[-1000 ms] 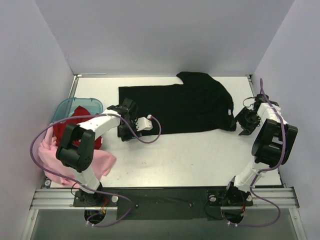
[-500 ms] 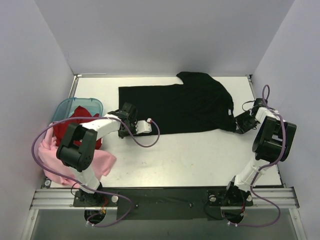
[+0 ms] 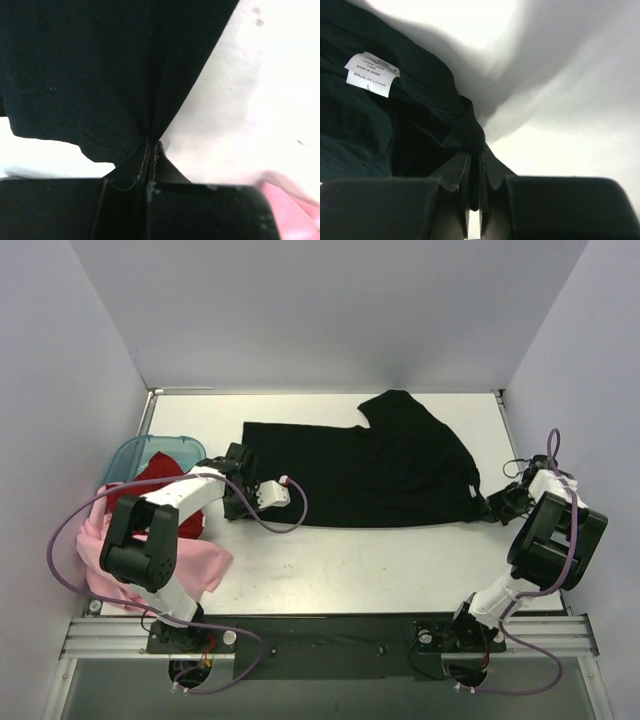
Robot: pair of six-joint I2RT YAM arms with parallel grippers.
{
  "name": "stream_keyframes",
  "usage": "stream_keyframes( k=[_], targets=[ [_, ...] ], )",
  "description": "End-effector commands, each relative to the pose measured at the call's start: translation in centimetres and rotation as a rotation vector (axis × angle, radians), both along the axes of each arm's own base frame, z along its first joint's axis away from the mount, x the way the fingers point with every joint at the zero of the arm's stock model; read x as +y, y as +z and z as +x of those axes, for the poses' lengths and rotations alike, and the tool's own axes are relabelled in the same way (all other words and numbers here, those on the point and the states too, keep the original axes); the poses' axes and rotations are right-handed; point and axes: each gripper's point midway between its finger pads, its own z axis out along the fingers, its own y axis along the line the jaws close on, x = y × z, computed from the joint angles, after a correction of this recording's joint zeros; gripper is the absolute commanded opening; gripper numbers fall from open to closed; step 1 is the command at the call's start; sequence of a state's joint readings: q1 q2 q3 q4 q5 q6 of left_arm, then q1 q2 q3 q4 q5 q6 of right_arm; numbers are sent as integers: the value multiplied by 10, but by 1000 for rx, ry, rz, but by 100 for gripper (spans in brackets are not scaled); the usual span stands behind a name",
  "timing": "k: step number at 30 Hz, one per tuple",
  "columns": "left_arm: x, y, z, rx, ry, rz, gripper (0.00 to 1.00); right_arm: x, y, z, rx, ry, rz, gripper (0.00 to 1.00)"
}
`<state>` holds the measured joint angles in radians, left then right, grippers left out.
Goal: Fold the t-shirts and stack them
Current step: Fold the flattened tshirt in 1/3 of the way
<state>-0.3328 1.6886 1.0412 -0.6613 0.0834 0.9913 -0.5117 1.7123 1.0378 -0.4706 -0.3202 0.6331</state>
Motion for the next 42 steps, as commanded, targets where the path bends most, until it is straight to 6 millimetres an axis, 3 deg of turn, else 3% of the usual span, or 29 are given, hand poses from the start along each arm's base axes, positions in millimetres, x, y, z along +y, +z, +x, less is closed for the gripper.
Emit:
stream_keyframes(
  k=[1, 6, 8, 9, 12, 13, 15, 17, 20, 21, 22, 23, 26, 27, 28, 29, 32, 37, 38, 39, 40, 41, 42],
  targets=[
    [15, 9, -62, 182, -28, 23, 0, 11, 1, -65, 154, 29, 2, 0],
    [24, 4, -91, 268, -18, 55, 0, 29, -16, -103, 232, -29, 124, 5],
    [25, 7, -98, 296, -13, 61, 0, 26, -18, -113, 246, -53, 107, 12],
    [26, 9, -103, 319, -15, 66, 0, 23, -18, -118, 256, -65, 84, 25],
    [21, 17, -108, 348, -32, 52, 44, 5, -14, -130, 255, -138, 33, 45],
    [21, 20, -111, 363, -36, 53, 50, 0, -12, -133, 256, -149, 22, 46],
    [12, 31, -103, 351, -38, 21, 52, -12, -1, -130, 219, -161, -14, 47],
    [-11, 50, -89, 331, -27, -80, 53, -21, 17, -117, 165, -103, -68, 47],
    [-52, 91, -41, 225, 4, -254, 53, -25, 51, -85, 92, 54, -181, 41],
    [-76, 116, -22, 178, 28, -364, 53, -15, 58, -73, 81, 135, -213, 41],
    [-90, 118, -14, 190, 42, -410, 52, -18, 70, -65, 78, 179, -272, 41],
    [-112, 140, 3, 158, 72, -506, 50, -8, 76, -55, 66, 237, -291, 42],
    [-174, 161, 22, 112, 15, -632, 49, 1, 95, -41, 26, 281, -301, 40],
    [-199, 166, 20, 103, -35, -658, 49, 8, 98, -36, 3, 313, -295, 37],
    [-218, 173, 30, 62, -47, -713, 50, 17, 100, -31, -38, 336, -266, 28],
    [-244, 171, 30, 77, -80, -748, 50, 26, 99, -28, -56, 372, -251, 25],
    [-305, 171, 37, 169, -74, -870, 49, 57, 77, -32, -64, 390, -93, 0],
    [-402, 151, 50, 248, -127, -962, 49, 61, 27, -50, 50, 387, -29, 0],
    [-417, 168, 56, 205, -164, -998, 50, 59, 22, -54, 76, 384, -33, 0],
    [-431, 151, 53, 213, -179, -990, 51, 57, 16, -56, 98, 379, -27, 0],
    [-443, 158, 57, 169, -215, -1015, 54, 57, 13, -57, 110, 372, -21, 0],
    [-454, 141, 55, 173, -228, -1010, 56, 57, 9, -58, 121, 364, -10, 0],
    [-464, 148, 57, 136, -269, -1045, 61, 57, 8, -58, 125, 359, -9, 0]
  ],
)
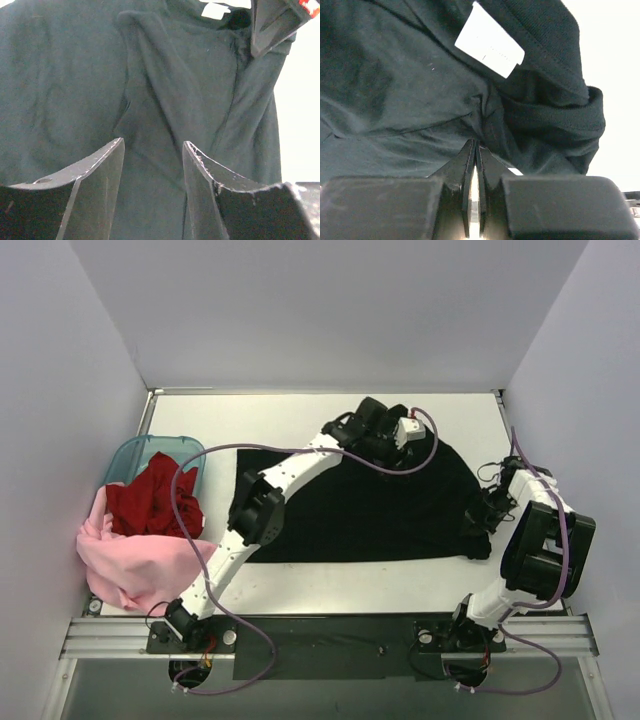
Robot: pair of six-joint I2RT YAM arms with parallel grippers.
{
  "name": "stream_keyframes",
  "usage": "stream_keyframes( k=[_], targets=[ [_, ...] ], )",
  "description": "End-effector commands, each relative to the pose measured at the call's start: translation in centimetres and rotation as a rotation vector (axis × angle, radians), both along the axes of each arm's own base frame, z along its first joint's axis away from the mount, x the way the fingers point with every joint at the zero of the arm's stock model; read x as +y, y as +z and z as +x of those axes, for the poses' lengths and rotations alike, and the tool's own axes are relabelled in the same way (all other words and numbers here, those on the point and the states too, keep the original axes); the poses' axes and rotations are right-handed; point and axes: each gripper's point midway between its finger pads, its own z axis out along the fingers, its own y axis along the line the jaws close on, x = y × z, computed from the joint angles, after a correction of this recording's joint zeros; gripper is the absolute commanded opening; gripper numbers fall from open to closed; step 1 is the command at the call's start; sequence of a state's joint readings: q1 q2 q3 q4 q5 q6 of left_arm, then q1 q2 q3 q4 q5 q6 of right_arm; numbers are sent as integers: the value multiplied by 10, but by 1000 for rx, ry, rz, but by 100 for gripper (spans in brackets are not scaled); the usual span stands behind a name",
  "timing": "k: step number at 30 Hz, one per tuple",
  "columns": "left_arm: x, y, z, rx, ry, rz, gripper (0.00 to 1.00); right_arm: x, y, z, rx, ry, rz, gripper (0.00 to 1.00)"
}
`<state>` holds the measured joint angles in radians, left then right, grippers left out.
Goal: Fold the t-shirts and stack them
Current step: Fold the flattened tshirt in 1/3 of the way
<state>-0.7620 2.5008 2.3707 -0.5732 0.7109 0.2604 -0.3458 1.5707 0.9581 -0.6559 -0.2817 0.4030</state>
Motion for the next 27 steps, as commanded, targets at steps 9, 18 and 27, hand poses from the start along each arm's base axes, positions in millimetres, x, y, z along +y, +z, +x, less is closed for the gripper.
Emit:
stream_keyframes(
  k=[9, 18, 27],
  targets=[
    [-76, -12, -8, -164, -168, -223, 69, -12, -26, -18, 92, -69, -21, 0],
    [-75, -45, 30, -213, 33, -129, 61, -11, -26, -16, 90, -67, -15, 0],
    [-52, -72, 12, -194, 56, 77, 58, -15, -17, -12, 55, -64, -36, 0]
  ],
)
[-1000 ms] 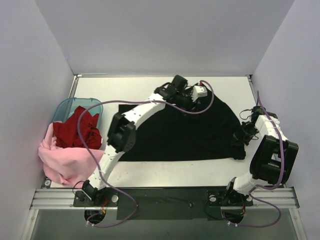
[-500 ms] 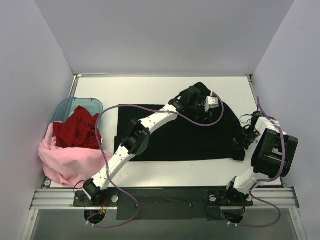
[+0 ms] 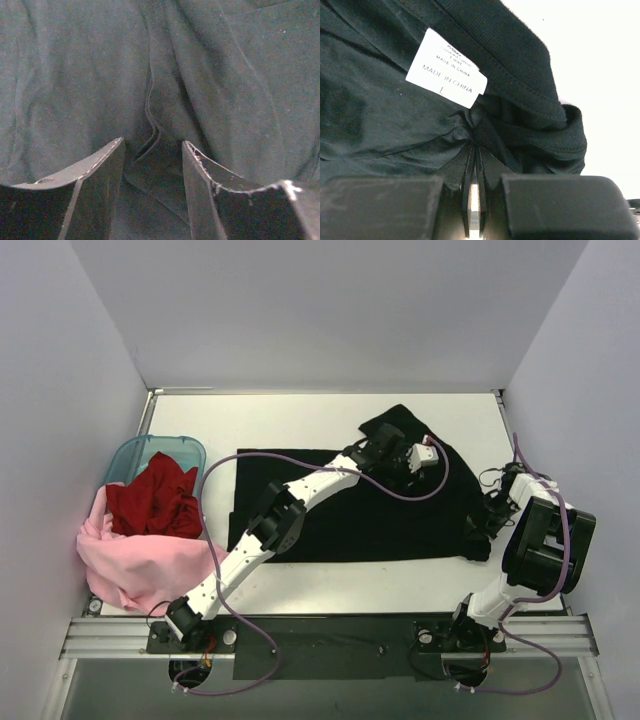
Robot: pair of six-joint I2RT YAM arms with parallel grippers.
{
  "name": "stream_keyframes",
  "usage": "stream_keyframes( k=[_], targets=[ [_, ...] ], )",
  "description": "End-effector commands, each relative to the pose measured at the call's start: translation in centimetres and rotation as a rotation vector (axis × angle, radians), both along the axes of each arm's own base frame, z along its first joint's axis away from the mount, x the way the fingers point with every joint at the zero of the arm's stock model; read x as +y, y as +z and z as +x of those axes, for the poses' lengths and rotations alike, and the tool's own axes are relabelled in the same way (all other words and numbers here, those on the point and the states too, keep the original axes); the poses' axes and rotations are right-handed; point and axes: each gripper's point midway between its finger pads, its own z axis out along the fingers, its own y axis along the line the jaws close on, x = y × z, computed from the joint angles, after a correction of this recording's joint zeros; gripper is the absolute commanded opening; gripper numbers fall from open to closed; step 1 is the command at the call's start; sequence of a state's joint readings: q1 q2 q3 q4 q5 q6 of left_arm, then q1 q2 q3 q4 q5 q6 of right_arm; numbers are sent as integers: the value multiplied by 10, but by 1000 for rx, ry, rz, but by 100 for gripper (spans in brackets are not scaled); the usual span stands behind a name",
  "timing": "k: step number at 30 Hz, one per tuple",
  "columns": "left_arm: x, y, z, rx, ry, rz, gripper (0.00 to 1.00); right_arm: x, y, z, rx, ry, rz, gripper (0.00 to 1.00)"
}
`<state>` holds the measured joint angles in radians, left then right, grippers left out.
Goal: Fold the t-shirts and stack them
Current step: Fold the flattened tshirt in 1/3 of the way
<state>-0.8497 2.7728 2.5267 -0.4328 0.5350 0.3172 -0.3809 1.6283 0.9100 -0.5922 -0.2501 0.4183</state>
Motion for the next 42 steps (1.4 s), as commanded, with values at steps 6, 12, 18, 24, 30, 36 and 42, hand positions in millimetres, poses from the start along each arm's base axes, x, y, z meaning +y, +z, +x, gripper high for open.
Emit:
stream_keyframes(
  k=[6, 12, 18, 24, 30, 36, 42],
  targets=[
    [-7, 40, 5, -33, 40, -44, 0, -4, 2, -9, 33, -17, -16, 0],
    [4, 85, 12, -128, 51, -73, 0, -12, -8, -18, 80, -50, -26, 0],
    [8, 88, 30, -146, 65, -102, 26, -13, -6, -14, 69, -46, -28, 0],
    [10, 74, 27, -125, 58, -73, 33, -11, -7, -17, 72, -41, -25, 0],
    [5, 77, 19, -121, 22, -88, 7, -11, -7, -16, 74, -43, -19, 0],
    [24, 89, 36, -88, 117, -78, 0, -16, -10, -23, 97, -56, -40, 0],
    [53, 111, 65, -123, 246, -51, 0, -20, -10, -26, 106, -73, -47, 0]
  ],
)
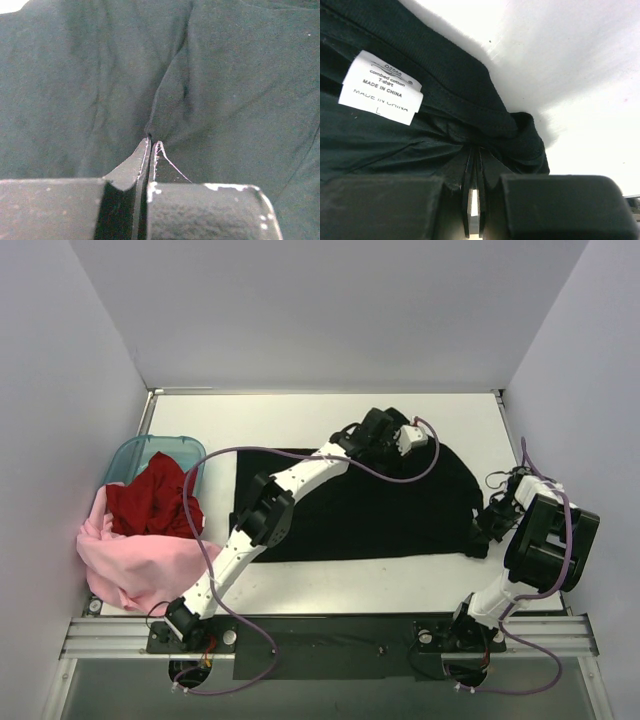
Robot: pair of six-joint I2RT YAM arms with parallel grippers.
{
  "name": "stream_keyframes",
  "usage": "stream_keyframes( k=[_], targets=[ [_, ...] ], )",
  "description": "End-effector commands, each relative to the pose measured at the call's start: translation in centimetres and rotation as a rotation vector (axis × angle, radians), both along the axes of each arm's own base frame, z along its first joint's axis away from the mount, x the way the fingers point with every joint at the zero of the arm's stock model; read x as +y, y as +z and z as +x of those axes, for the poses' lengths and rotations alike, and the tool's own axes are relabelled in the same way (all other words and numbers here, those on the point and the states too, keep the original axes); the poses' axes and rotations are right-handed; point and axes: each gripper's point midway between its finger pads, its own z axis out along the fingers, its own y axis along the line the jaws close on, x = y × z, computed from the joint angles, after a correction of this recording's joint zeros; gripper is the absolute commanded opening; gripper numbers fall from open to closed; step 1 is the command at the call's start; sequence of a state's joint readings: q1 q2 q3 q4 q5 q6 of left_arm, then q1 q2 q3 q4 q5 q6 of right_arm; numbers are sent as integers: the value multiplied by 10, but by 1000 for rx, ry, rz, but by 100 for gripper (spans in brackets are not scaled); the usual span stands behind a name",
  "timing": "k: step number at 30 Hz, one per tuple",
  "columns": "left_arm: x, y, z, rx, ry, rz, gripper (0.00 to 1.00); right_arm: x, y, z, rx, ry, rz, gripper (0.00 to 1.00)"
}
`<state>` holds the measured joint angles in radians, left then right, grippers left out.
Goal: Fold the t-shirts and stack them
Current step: Fold the flattened tshirt in 1/3 of the way
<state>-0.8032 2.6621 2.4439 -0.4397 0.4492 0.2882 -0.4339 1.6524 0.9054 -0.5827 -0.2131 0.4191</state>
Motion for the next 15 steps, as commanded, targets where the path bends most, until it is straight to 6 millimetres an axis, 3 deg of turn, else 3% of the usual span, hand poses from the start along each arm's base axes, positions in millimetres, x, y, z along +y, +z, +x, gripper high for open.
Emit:
stream_keyframes(
  k=[1, 9, 13, 14, 15],
  targets=[
    [24, 78, 34, -100, 116, -60, 0, -3, -3, -19, 76, -17, -17, 0],
    [21, 44, 6, -74, 38, 31, 0, 0, -2, -19, 77, -8, -4, 0],
    [18, 45, 10, -71, 62, 20, 0, 5, 2, -11, 47, 20, 13, 0],
    [17, 48, 11, -71, 69, 12, 5, 5, 8, -3, 20, 46, 3, 0],
    [15, 57, 15, -83, 78, -10, 22, 8, 13, 3, 2, 79, -6, 1]
  ],
)
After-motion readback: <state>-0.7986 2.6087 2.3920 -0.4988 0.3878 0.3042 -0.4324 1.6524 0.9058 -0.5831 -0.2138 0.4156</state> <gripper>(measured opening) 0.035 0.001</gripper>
